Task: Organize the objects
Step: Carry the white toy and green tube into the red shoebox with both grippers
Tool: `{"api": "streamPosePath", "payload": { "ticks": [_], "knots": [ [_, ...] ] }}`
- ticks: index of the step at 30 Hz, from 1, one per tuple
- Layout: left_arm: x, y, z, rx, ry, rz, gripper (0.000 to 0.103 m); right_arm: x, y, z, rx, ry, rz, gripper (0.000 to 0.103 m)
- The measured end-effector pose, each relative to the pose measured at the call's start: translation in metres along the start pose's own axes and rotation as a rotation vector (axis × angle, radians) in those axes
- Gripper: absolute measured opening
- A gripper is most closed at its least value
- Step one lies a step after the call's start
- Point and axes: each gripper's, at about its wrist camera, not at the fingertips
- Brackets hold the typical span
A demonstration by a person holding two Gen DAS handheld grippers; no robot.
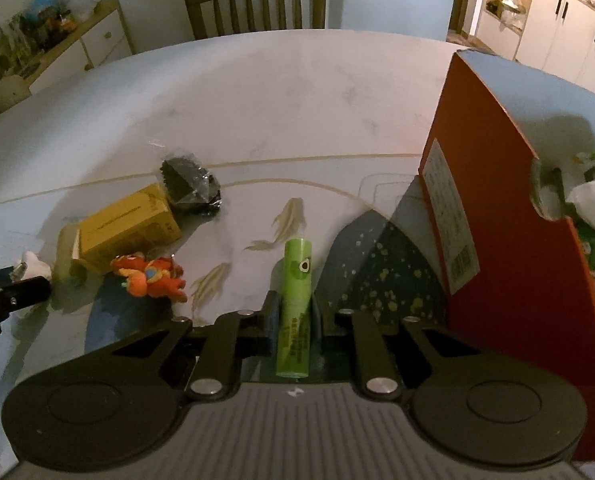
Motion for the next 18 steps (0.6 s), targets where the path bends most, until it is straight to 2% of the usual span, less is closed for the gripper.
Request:
{"api": "streamPosePath", "payload": {
  "ticks": [9, 18],
  "knots": [
    [-0.029, 0.007, 0.003, -0.026, -0.010, 0.034, 0.051, -0.041, -0.004, 0.012, 0.006, 0.023, -0.065, 0.016],
    [-0.079, 0.048, -0.008, -0.002, 0.021, 0.110, 0.051, -0.101, -0.002, 0.016, 0.007, 0.084, -0.139, 0.016]
  ]
}}
Point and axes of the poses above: each gripper's, at about its wrist camera, not at the fingertips, and x roughly the way its jaws point, y to its right, z to its underside, and after that the axes turned 11 degrees about -z, right-handed
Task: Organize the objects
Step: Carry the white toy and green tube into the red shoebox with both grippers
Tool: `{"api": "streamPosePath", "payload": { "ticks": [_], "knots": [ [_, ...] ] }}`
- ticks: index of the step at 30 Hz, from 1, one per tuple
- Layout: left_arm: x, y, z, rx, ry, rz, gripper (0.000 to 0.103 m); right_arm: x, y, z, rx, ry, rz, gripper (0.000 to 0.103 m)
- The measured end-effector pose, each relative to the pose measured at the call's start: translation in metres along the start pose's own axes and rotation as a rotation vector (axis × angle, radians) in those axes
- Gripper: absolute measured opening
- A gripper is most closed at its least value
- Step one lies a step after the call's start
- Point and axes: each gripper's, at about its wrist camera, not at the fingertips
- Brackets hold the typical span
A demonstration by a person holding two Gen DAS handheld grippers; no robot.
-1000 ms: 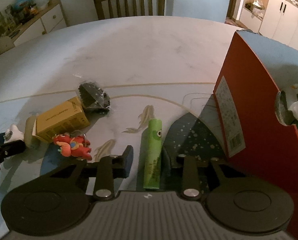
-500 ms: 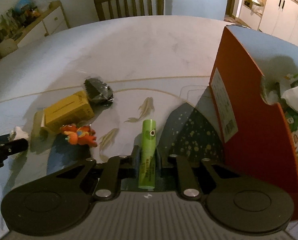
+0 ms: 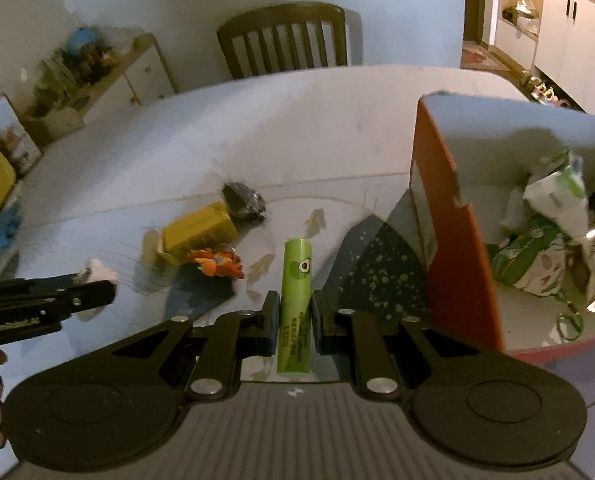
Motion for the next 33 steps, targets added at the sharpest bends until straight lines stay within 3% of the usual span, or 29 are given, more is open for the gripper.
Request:
{"api": "streamPosePath", "payload": {
  "ticks": [15, 33],
  "knots": [
    [-0.047, 0.111, -0.020, 0.120, 0.011, 0.096, 0.051, -0.090, 0.037, -0.006, 0.000, 0.081, -0.050, 0.016],
    [-0.041, 0.233, -0.031, 0.201, 0.044, 0.154, 0.051, -0.150, 0.159, -0.015, 0.045, 0.161, 0.039, 0.016]
  ]
}}
Point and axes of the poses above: each gripper's, at about its wrist camera, not at the fingertips, and x roughly the way its jaws point, y to its right, z to its underside, and after that the axes turned 11 degrees about -z, right-handed
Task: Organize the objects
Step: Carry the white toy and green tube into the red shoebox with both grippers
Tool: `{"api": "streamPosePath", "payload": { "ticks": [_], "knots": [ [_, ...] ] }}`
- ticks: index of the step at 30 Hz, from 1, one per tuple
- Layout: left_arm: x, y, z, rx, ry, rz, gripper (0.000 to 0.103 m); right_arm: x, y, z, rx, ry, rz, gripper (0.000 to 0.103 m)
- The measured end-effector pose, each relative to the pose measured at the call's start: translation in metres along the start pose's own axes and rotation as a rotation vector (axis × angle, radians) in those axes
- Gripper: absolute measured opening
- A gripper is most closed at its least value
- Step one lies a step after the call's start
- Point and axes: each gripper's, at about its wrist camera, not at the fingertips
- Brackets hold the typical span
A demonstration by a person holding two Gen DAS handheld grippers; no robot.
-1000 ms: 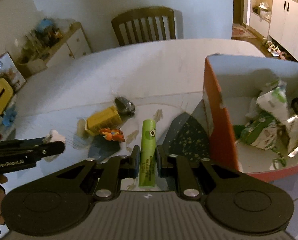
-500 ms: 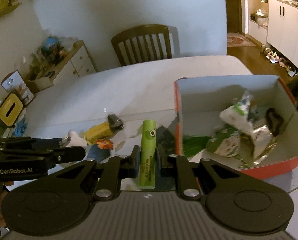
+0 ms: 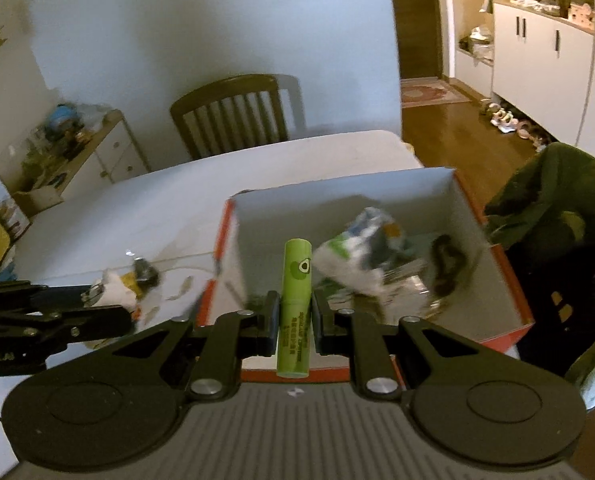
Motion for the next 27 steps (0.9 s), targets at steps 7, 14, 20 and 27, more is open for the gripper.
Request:
{"api": "streamPosePath", "payload": {
  "ticks": [7, 14, 20, 27],
  "knots": [
    [0.022, 0.032, -0.011, 0.020, -0.011, -0.008, 0.051, -0.002, 0.041, -0.008, 0.012, 0.012, 0.033, 0.016],
    [0.052, 0.061, -0.021, 0.057, -0.061, -0.011, 0.051, 0.009, 0.076, -0.018, 0.023, 0.004, 0.046, 0.016],
    [0.082, 0.082, -0.024, 0.098, -0.110, -0.016, 0.051, 0.027, 0.096, -0.024, 0.023, -0.033, 0.037, 0.016],
    [0.123, 0.099, -0.024, 0.128, -0.192, -0.025, 0.051, 0.062, 0.110, -0.029, 0.020, -0.090, 0.033, 0.016]
  ]
}}
Point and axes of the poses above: each gripper's, at about its wrist camera, not at the fingertips, and x roughly the way its jaws point, y to its right, z to its underside, and after that the axes turned 11 degrees about -z, right-handed
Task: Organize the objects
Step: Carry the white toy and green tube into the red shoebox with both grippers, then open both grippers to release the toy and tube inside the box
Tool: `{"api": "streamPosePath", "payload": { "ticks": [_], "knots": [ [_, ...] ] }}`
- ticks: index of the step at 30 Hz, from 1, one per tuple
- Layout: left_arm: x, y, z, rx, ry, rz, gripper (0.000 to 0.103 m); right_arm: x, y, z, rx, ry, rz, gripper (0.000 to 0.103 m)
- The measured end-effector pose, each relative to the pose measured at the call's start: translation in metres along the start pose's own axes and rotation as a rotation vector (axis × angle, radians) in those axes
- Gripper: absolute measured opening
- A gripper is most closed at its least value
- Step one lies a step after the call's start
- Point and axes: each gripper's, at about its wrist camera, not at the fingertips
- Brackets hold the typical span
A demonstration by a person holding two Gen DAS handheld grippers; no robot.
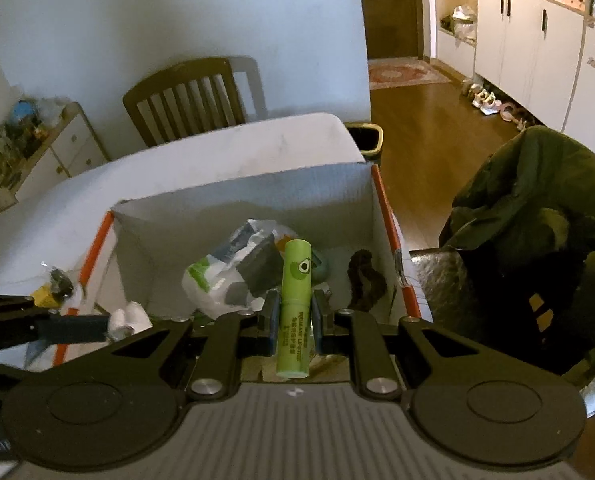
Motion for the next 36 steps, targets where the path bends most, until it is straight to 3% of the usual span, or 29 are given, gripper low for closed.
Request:
{"api": "streamPosePath", "payload": {
  "ticks": [15, 36],
  "knots": [
    [0.044, 0.018, -0.005, 0.088, -0.080, -0.042, 0.052, 0.050, 0.017, 0.000, 0.004, -0.100, 0.022, 0.016],
    [0.066, 0.025, -0.006, 0.081, -0.143, -0.011, 0.055, 0.059, 0.021, 0.001, 0.004, -0.129, -0.008, 0.016]
  ]
}}
Point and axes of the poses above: each gripper's, at about its wrist camera, not at the fingertips, and x roughly the way its jaws point, y to its right, z to its underside, and after that the axes turned 11 degrees about -z, right-handed
